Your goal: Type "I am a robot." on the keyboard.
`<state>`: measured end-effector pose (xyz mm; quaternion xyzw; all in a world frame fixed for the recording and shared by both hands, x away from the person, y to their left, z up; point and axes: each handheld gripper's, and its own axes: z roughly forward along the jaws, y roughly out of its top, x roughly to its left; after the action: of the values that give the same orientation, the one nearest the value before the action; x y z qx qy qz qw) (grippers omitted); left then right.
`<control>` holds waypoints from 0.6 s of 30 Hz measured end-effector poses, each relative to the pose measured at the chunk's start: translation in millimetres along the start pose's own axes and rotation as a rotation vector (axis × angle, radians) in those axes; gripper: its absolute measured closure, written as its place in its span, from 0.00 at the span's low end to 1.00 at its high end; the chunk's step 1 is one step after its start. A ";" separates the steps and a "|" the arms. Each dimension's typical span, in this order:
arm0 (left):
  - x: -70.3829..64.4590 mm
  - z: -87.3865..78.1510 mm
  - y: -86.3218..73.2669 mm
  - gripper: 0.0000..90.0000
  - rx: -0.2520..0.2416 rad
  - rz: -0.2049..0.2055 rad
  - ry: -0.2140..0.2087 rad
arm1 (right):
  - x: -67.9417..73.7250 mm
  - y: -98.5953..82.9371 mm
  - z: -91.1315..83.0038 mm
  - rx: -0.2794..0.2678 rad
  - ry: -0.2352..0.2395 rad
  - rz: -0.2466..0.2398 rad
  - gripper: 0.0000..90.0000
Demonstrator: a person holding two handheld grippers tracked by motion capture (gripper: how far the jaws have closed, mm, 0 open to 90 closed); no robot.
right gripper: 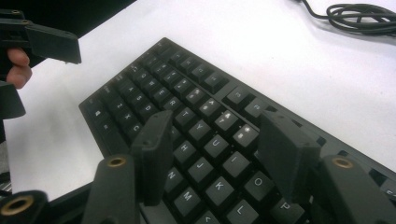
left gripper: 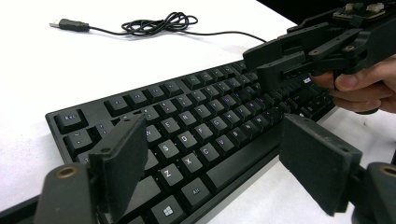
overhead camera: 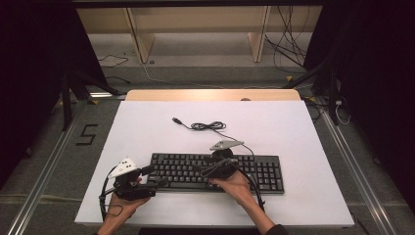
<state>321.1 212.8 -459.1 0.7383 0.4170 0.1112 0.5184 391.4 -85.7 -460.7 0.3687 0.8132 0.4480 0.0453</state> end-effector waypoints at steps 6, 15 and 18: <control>0.1 -0.1 0.0 0.26 0.000 0.000 0.001 | -2.9 0.1 -1.4 -0.003 -0.007 0.002 0.54; 0.0 -0.1 0.1 0.26 -0.002 -0.001 0.002 | -4.6 -0.7 -3.0 0.006 -0.034 -0.007 0.72; 0.2 -0.3 0.1 0.26 -0.001 0.001 0.002 | -5.4 -0.9 -3.7 0.006 -0.041 -0.007 0.78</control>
<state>321.1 213.1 -458.9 0.7382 0.4170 0.1124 0.5183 393.3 -92.0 -460.6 0.3750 0.8147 0.4379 0.0623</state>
